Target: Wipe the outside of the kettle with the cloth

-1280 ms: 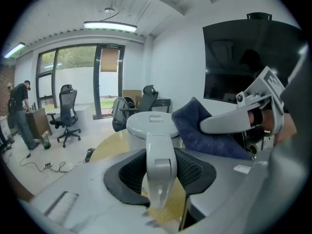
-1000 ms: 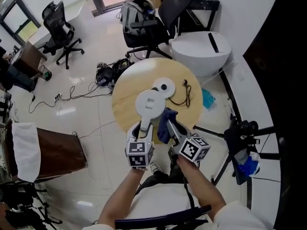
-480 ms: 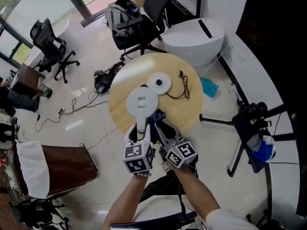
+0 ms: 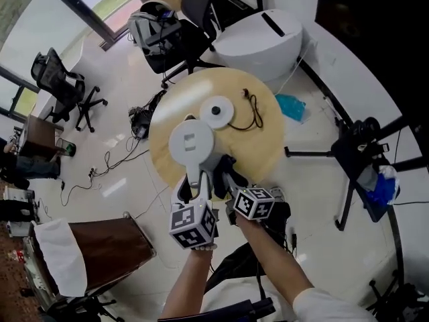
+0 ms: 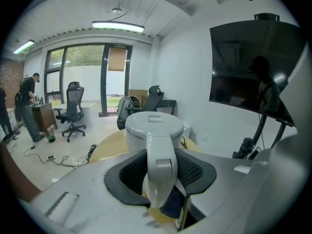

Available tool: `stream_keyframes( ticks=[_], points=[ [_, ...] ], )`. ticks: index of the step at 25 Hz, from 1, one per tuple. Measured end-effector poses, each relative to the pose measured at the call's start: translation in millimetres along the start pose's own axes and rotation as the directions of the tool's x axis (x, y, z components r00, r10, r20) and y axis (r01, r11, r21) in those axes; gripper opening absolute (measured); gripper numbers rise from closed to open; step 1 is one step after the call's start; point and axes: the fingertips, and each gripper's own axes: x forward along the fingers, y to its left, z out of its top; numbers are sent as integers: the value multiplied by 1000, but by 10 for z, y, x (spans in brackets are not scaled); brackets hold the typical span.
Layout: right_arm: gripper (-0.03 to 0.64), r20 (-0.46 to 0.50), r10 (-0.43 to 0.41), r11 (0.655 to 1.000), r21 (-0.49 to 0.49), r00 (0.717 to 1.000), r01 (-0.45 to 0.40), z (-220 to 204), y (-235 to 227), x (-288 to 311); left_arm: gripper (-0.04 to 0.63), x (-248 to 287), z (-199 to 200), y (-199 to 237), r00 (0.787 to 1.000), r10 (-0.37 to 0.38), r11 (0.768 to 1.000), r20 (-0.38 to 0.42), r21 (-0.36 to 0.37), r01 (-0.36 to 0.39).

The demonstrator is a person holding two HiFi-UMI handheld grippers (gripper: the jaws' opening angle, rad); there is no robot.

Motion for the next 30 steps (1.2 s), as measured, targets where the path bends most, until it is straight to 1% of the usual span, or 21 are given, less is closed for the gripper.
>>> stream_keyframes(
  ticks=[2,4,6,8,9,11,13,15,18,21,26,30],
  points=[
    [84,-91,-108,992,58,990,113,-160,-226,57,164,-2,-7,7,1000,-3,1000,-3,-6,3],
    [84,-170,-175,974,114,970,196,-293,-405,91,164,-10,-31,8,1000,-8,1000,-6,-8,8],
    [84,-228,-210,953,168,951,251,-372,-553,105,164,-10,-47,-1,1000,-12,1000,-6,-3,12],
    [84,-265,-225,934,215,938,285,-417,-685,120,164,-14,-67,-20,1000,-16,1000,-10,1,16],
    [84,-276,-227,928,230,934,294,-428,-732,127,164,-16,-78,-28,1000,-18,1000,-12,2,18],
    [84,-286,-223,926,237,932,294,-423,-765,134,164,-15,-86,-35,1000,-22,1000,-19,8,22],
    [84,-279,-202,935,232,939,270,-374,-720,117,164,2,-75,-30,999,-30,999,-30,24,31],
    [84,-253,-168,952,210,953,224,-246,-605,67,164,26,-71,-30,997,-54,997,-51,51,57],
    [83,-199,-102,981,143,975,132,63,-308,-12,164,42,-70,-27,990,-104,989,-90,99,113],
    [83,-147,-33,997,71,989,44,395,36,-111,164,37,-55,-11,983,-140,979,-117,135,155],
    [83,-65,68,997,-27,996,-70,914,529,-301,164,41,-43,16,967,-206,955,-147,186,231],
    [83,-36,129,987,-93,991,-132,1188,759,-385,164,48,-52,25,953,-258,936,-159,202,288]
  ],
)
